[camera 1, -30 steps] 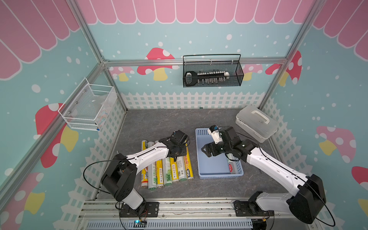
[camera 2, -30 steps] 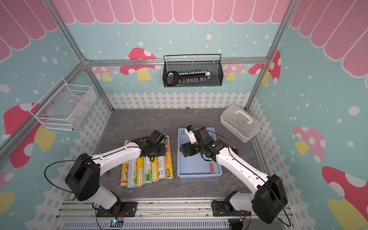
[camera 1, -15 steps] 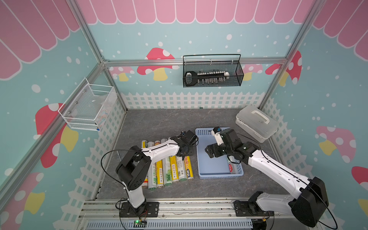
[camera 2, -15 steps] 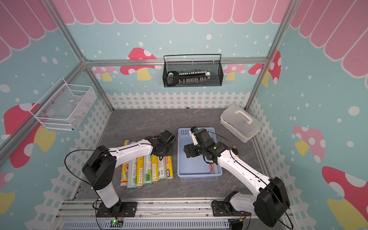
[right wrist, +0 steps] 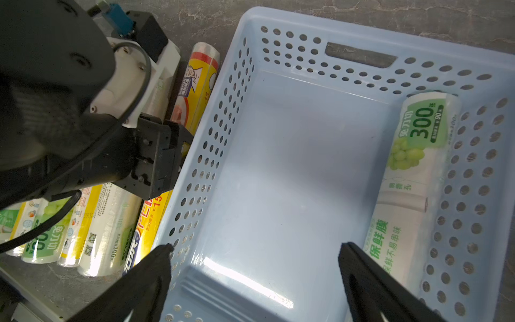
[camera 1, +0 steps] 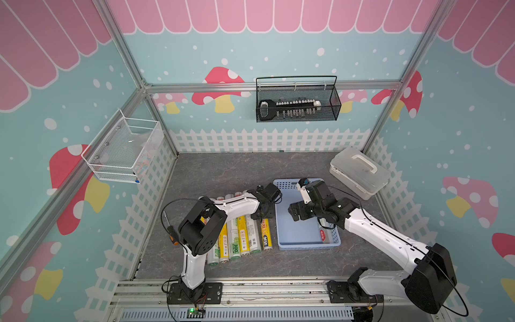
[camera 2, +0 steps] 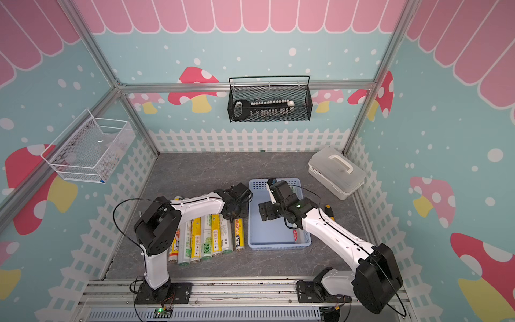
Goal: Put the plastic wrap into the basket
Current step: Pick up the plastic wrap from the center of the board.
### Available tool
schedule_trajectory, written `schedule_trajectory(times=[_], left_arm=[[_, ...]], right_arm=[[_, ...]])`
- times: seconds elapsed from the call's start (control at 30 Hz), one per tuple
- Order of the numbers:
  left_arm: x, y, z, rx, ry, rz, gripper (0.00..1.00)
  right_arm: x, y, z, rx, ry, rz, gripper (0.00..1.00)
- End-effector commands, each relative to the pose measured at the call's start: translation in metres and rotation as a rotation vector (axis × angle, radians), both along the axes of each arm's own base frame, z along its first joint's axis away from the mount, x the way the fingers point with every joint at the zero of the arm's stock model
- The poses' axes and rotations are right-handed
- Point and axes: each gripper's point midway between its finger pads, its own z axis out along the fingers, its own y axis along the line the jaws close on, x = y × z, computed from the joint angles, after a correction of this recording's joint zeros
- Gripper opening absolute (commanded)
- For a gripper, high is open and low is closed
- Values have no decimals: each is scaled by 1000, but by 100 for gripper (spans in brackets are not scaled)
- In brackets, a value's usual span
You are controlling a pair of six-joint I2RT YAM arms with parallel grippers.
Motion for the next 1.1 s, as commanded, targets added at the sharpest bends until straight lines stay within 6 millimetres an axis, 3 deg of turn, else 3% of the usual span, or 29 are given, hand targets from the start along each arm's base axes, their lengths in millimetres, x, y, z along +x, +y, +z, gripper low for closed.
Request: schedule_trajectory(times=[0.0, 0.13, 0.23, 0.37, 0.53, 0.63, 0.77, 0.9, 1.07], left_arm=[[4, -6, -4, -6, 18, 6, 52], [3, -8, -10, -6, 31, 6, 43], [5, -10, 5, -30, 7, 3, 33], [12, -3, 57, -64, -109, 35, 23], [14, -6, 141, -197, -279, 64, 18], [10, -42, 182, -360, -348, -12, 15], [3, -101, 205, -559, -345, -95, 12], [1, -153, 203, -642, -283, -152, 11], [6, -184, 180, -679, -224, -137, 10]], right_arm=[[-5, -11, -2, -22, 0, -42, 96], [-3, -22, 6, -48, -34, -75, 97], [-1, -32, 16, -73, -71, -112, 98], [2, -53, 35, -115, -148, -177, 98], [1, -83, 56, -130, -244, -246, 100], [3, -103, 50, -65, -199, -293, 100], [6, -118, 31, 71, -78, -324, 99], [8, -126, 16, 112, 16, -330, 100], [8, -139, 3, 124, 58, -371, 100]])
